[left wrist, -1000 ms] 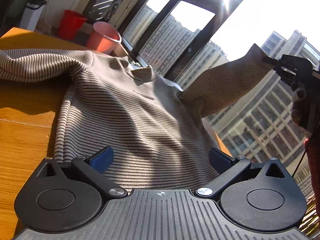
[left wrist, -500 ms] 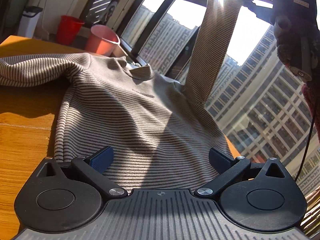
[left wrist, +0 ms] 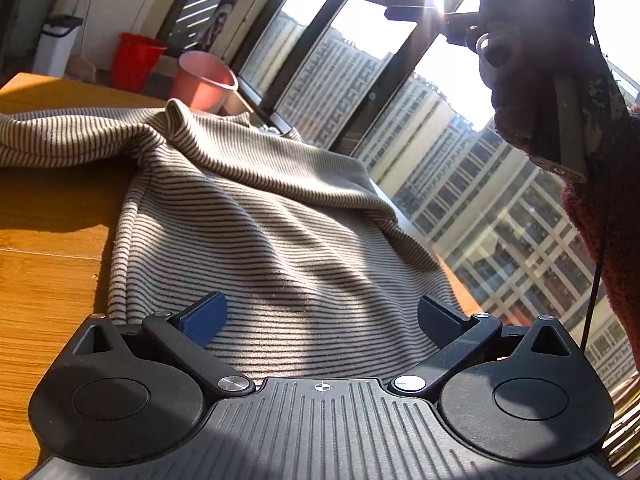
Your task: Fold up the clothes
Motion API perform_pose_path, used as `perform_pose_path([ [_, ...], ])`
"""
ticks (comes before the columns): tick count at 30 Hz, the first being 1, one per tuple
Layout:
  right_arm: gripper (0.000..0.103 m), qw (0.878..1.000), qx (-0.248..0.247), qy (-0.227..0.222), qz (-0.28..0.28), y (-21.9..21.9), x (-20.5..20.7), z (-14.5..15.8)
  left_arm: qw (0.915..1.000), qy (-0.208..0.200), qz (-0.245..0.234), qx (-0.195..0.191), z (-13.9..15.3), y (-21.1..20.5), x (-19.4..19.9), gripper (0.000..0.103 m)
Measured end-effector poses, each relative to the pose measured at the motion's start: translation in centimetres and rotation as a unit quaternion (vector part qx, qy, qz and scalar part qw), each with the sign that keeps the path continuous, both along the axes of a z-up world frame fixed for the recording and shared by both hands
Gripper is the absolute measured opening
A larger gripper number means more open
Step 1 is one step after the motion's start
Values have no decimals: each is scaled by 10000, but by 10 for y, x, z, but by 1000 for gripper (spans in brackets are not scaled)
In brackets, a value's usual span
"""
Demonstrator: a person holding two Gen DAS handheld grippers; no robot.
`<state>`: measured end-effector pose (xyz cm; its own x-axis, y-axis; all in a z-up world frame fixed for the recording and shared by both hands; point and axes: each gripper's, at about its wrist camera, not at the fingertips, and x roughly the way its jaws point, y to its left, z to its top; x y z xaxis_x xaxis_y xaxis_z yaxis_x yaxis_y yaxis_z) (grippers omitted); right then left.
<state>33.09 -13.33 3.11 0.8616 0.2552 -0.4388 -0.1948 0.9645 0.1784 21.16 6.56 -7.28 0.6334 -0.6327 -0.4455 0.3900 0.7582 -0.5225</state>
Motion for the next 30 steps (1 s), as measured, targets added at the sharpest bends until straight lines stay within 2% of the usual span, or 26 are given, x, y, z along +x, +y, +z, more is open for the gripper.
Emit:
perform_pose_path([
  [4, 71, 9996, 108, 240, 26, -4, 2, -21, 10000, -1, -2, -26, 0, 0, 0, 103],
  [8, 81, 9937, 507, 986, -138, -33, 5, -78, 10000, -2, -4, -52, -1, 0, 0, 103],
  [11, 80, 9888, 378, 1402, -345, -54, 2, -123, 10000, -3, -5, -72, -1, 0, 0, 103],
  [13, 80, 9933, -71, 1146, -112, -54, -6, -133, 10000, -3, -19, -49, -1, 0, 1, 103],
  [16, 80, 9935, -654, 936, -12, -47, -16, -135, 10000, -2, -41, -7, 0, -1, 1, 103],
  [19, 85, 9949, -624, 797, 38, -44, -20, -135, 10000, -1, -64, 35, 0, -1, 2, 103],
  [20, 92, 9952, -586, 781, 108, -44, -21, -135, 10000, -1, -72, 49, 0, -1, 2, 103],
  [21, 103, 9953, -545, 781, 194, -45, -21, -135, 9999, -1, -79, 63, 0, -1, 3, 103],
  [24, 103, 9956, -449, 770, 278, -46, -21, -134, 9997, 13, -106, 209, 3, -4, 5, 103],
  [26, 103, 9961, -433, 740, 203, -47, -22, -133, 9990, 145, 177, 391, 10, 0, 5, 103],
  [28, 103, 9967, -365, 717, 109, -50, -24, -134, 9947, 161, 860, 545, 23, 16, 8, 103],
  [30, 103, 9973, -186, 713, 61, -55, -23, -134, 9820, 174, 1739, 711, 38, 44, 15, 103],
])
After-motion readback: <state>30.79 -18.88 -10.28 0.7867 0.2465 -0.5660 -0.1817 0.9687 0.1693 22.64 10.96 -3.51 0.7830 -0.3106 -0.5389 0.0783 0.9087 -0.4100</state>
